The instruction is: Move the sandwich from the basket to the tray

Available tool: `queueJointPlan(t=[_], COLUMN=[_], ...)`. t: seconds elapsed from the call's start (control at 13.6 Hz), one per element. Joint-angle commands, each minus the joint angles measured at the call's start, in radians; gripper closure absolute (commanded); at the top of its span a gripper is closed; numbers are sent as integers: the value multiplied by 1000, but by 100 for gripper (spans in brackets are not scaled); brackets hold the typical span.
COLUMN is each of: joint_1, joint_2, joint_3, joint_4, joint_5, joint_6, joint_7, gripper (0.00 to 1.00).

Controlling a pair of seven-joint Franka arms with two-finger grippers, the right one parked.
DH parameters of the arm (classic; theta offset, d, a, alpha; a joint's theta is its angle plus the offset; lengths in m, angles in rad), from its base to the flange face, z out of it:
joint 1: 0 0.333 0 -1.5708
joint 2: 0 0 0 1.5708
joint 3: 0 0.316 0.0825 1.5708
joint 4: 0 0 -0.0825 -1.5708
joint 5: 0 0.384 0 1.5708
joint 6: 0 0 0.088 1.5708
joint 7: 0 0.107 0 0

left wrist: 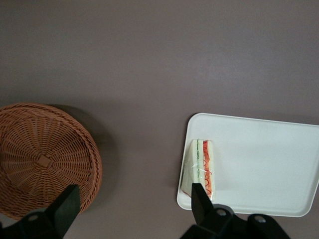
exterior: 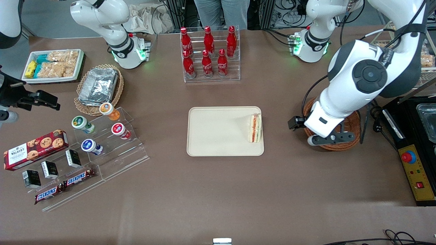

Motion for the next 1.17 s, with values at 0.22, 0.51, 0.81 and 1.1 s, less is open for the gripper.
queueJointPlan(t=[0.22, 0.51, 0.81, 1.1], joint_1=[96, 97, -100, -173], joint_2=[-43, -97, -199, -279], joint_3=[-6, 76, 394, 494], joint_4=[25, 27, 16, -44], joint_5=[-34, -97, -184, -203], joint_6=[-46, -110, -178, -190], joint_7=[15, 179, 319, 327], gripper=[1, 1, 1, 1])
